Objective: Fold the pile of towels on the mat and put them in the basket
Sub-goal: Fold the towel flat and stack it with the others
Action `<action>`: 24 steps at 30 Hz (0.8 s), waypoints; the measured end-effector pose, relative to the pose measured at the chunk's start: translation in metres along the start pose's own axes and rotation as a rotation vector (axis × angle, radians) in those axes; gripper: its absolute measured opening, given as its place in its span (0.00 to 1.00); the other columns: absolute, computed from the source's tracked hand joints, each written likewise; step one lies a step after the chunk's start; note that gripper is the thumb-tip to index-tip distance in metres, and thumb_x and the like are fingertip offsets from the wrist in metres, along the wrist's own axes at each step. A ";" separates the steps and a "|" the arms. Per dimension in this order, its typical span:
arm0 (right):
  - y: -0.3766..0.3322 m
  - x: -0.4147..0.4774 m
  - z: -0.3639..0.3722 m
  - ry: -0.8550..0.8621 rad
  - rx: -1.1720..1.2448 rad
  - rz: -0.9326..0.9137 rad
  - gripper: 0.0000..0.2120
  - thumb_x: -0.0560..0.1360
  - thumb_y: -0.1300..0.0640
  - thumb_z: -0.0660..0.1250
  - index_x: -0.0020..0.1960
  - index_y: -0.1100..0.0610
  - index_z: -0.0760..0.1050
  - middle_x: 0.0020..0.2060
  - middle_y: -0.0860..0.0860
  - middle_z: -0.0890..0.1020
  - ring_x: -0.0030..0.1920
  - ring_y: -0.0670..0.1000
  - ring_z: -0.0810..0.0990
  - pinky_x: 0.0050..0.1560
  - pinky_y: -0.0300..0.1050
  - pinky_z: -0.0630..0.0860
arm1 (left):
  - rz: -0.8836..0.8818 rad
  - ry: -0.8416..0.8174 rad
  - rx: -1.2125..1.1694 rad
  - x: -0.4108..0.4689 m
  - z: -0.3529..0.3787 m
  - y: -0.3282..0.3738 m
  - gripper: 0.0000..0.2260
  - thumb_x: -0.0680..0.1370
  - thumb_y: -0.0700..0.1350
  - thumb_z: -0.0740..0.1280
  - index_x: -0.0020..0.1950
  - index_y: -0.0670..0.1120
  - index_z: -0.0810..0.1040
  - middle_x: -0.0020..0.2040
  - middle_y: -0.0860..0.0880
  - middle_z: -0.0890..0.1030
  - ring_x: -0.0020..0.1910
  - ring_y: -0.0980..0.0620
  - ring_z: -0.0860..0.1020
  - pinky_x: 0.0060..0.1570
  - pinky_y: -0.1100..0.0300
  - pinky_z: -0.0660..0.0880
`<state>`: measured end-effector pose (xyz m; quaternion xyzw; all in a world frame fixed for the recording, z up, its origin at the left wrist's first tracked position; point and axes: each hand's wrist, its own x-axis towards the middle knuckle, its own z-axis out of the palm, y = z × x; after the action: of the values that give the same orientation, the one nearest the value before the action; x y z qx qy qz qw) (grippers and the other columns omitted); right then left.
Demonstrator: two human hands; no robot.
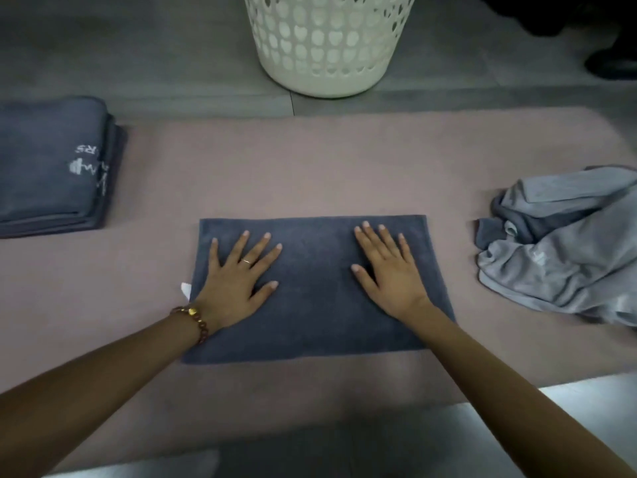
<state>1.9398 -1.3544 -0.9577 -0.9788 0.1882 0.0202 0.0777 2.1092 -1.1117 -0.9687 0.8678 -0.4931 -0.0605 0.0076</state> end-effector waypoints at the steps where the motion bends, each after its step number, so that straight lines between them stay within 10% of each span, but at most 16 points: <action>1: -0.004 0.012 0.002 -0.038 0.003 -0.059 0.34 0.74 0.34 0.36 0.76 0.46 0.44 0.76 0.45 0.47 0.77 0.50 0.45 0.73 0.49 0.34 | 0.001 -0.014 0.006 0.009 0.001 -0.004 0.28 0.77 0.63 0.48 0.76 0.56 0.54 0.77 0.52 0.57 0.75 0.44 0.56 0.67 0.30 0.46; 7: 0.042 0.031 0.007 -0.001 -0.061 0.116 0.36 0.71 0.32 0.33 0.76 0.44 0.46 0.77 0.48 0.51 0.77 0.53 0.49 0.74 0.50 0.39 | -0.253 0.055 -0.103 0.025 0.004 -0.046 0.32 0.74 0.66 0.44 0.76 0.56 0.55 0.77 0.53 0.56 0.76 0.46 0.53 0.68 0.36 0.52; 16: 0.022 -0.041 0.005 0.056 0.118 0.422 0.38 0.70 0.35 0.38 0.77 0.50 0.52 0.77 0.55 0.49 0.76 0.59 0.44 0.73 0.55 0.38 | -0.112 0.109 -0.011 0.005 0.004 -0.023 0.28 0.79 0.58 0.42 0.75 0.48 0.60 0.76 0.46 0.60 0.74 0.40 0.58 0.67 0.35 0.47; 24: 0.027 -0.101 -0.010 0.130 0.211 0.633 0.25 0.73 0.45 0.65 0.58 0.65 0.68 0.51 0.61 0.75 0.51 0.64 0.75 0.47 0.55 0.72 | 0.056 0.062 0.032 -0.038 0.022 0.002 0.26 0.81 0.58 0.40 0.76 0.50 0.57 0.75 0.50 0.61 0.75 0.47 0.54 0.71 0.42 0.43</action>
<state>1.8359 -1.3436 -0.9444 -0.8576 0.4884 -0.0389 0.1562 2.0860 -1.0790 -0.9867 0.8553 -0.5175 -0.0254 0.0109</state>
